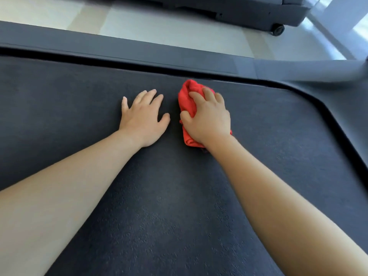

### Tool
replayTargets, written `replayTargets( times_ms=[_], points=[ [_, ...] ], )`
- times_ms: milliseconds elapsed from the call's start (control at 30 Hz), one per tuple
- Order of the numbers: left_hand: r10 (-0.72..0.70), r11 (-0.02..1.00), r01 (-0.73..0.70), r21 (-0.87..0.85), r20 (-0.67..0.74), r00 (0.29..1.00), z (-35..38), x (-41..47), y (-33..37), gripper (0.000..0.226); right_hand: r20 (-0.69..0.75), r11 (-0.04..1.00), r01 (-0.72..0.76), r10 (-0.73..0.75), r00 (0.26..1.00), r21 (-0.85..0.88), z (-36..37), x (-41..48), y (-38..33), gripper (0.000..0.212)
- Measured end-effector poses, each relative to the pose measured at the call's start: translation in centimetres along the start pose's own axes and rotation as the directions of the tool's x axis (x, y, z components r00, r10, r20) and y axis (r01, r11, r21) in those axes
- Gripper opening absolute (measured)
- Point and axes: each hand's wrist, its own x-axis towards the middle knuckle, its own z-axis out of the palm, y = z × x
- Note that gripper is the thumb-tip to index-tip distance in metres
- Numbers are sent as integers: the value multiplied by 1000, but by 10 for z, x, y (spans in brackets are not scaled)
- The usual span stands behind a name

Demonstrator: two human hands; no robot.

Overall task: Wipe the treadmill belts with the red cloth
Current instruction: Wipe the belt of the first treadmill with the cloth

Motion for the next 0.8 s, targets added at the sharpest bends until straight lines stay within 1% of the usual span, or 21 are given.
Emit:
replayTargets(
  times_ms=[67, 133, 233, 333, 467, 533, 600, 700, 800],
  points=[
    [41, 999, -41, 1, 2, 999, -1, -1, 3, 54, -15, 1000, -3, 2, 1000, -17, -6, -29, 17, 56],
    [122, 992, -122, -42, 0, 993, -2, -1, 14, 50, -42, 999, -16, 14, 999, -28, -13, -47, 35, 55],
    [208, 970, -205, -132, 16, 978, -1, 6, 47, 51, -60, 999, -47, 46, 997, -20, -17, -42, 53, 54],
    [201, 972, -198, -126, 14, 979, 10, 18, 70, 53, -76, 997, -82, 81, 994, -5, -15, -17, 63, 53],
    [174, 980, -182, -81, -89, 981, 24, 26, 71, 51, -121, 995, -97, 97, 988, 6, -12, 24, 75, 51],
    [185, 980, -191, -54, -110, 977, 27, 27, 72, 52, -102, 997, -79, 77, 992, -8, -12, 45, 78, 53],
    [187, 980, -192, -51, -99, 977, 28, 29, 72, 53, -68, 998, -60, 58, 996, -28, -11, 60, 79, 54],
    [179, 981, -185, -64, -86, 980, 29, 32, 69, 53, -53, 998, -55, 53, 997, -36, -10, 64, 79, 55],
    [170, 982, -176, -73, -85, 982, 28, 32, 68, 52, -40, 998, -51, 49, 998, -33, -12, 43, 78, 55]
  ],
)
